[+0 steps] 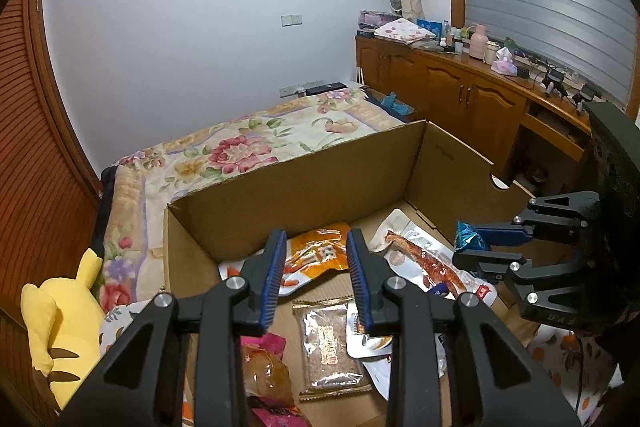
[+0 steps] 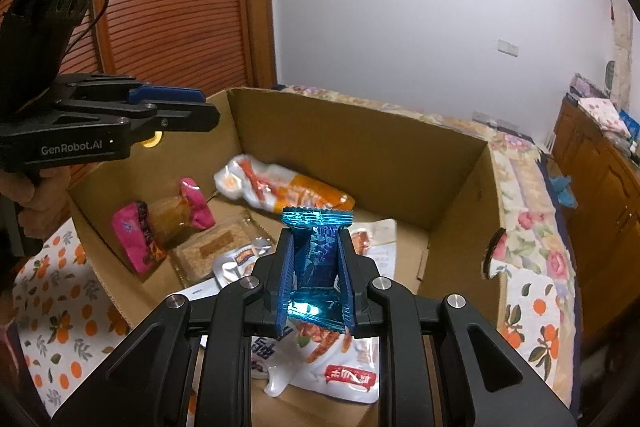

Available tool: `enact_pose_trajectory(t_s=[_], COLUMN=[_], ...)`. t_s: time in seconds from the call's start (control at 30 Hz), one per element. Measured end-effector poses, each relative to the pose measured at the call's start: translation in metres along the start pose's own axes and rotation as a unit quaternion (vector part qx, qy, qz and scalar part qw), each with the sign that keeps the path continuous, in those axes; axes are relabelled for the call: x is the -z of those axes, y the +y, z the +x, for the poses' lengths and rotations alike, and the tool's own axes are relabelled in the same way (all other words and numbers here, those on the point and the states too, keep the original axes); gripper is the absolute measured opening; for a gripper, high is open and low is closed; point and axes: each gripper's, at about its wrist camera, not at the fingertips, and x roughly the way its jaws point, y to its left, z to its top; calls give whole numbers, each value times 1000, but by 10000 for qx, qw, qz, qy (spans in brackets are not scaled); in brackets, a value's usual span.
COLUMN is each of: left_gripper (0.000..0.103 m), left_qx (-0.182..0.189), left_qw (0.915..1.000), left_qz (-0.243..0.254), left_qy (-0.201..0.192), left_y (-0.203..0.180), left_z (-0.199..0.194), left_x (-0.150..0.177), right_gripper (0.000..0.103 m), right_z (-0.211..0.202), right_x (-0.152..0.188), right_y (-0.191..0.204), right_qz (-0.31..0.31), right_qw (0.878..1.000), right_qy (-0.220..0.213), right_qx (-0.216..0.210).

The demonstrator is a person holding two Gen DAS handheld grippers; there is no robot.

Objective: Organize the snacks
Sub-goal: 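Open both tools to drop the pouch and candy into the box, then move both open tools back toward the brown wrapper and white bar beside the box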

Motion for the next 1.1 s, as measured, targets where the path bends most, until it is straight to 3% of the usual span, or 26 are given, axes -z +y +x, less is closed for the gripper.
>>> enact_pose_trajectory(t_s=[0.23, 0.43, 0.83, 1.1], left_gripper=[30, 32, 34, 52], left_qx=[36, 28, -42, -247], left_qw=[10000, 10000, 9997, 9990], left_qz=[15, 31, 41, 41], left_qy=[-10, -61, -222, -381], left_y=[-4, -7, -13, -16], left_z=[-6, -16, -56, -87], left_x=[5, 10, 24, 36], right_gripper=[25, 45, 46, 48], right_z=[-2, -8, -43, -70], right_x=[2, 2, 5, 8], right_y=[1, 0, 16, 36], right_qz=[39, 136, 159, 124], right_qw=[10000, 9997, 9992, 9988], right_qy=[16, -22, -201, -358], right_qx=[14, 191, 313, 310])
